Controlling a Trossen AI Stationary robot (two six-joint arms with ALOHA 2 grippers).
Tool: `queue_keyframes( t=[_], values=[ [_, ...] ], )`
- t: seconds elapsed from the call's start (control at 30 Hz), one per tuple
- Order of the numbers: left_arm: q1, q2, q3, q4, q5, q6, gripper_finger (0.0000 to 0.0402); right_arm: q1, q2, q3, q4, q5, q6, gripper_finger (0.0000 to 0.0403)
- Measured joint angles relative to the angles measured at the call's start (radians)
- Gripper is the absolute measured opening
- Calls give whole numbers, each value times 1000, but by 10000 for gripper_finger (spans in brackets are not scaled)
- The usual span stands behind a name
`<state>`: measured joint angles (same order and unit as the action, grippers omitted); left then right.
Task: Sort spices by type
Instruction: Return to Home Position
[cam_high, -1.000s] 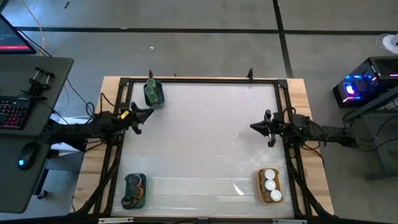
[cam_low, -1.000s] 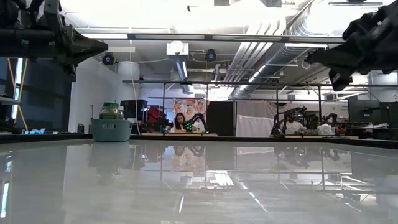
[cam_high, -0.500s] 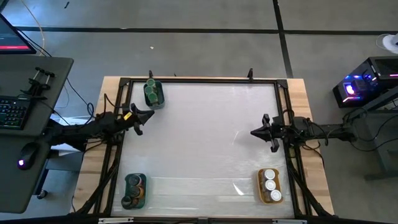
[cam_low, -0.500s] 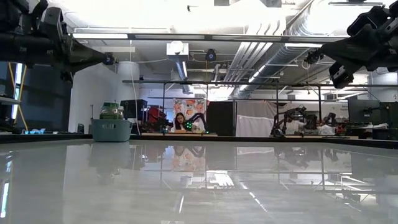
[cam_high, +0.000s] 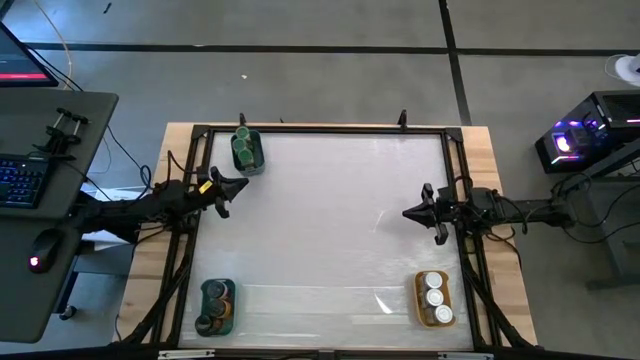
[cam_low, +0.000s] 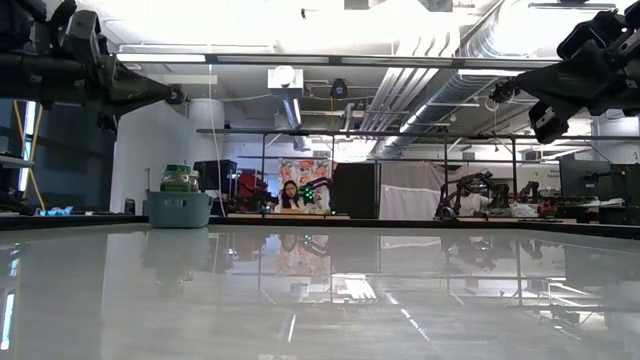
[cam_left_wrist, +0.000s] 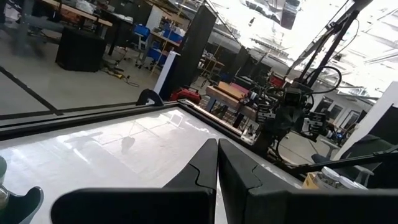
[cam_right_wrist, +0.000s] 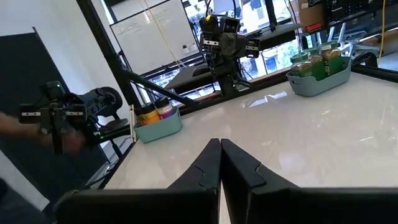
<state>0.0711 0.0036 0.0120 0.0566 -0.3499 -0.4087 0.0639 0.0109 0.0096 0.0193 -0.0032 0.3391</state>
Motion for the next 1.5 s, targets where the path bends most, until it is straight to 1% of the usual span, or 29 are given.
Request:
queue_keyframes(
  t=[0.5,0.53,0.63,0.7,0.73,0.87,1.5],
  values=[
    [0,1,0,-2,8,10,1,0,1,0,0,0,0,1],
    [-1,7,0,-5,38,27,1,0,1,-1,0,0,0,1],
    [-8,26,0,-28,194,133,1,0,1,-1,0,0,0,1],
    [-9,37,0,-36,246,176,1,0,1,-1,0,0,0,1],
    [-9,43,0,-36,253,193,1,0,1,-1,0,0,0,1],
    [-9,63,0,-37,260,236,1,0,1,-1,0,0,0,1],
    [-8,72,0,-37,259,229,1,0,1,-1,0,0,0,1]
  ],
)
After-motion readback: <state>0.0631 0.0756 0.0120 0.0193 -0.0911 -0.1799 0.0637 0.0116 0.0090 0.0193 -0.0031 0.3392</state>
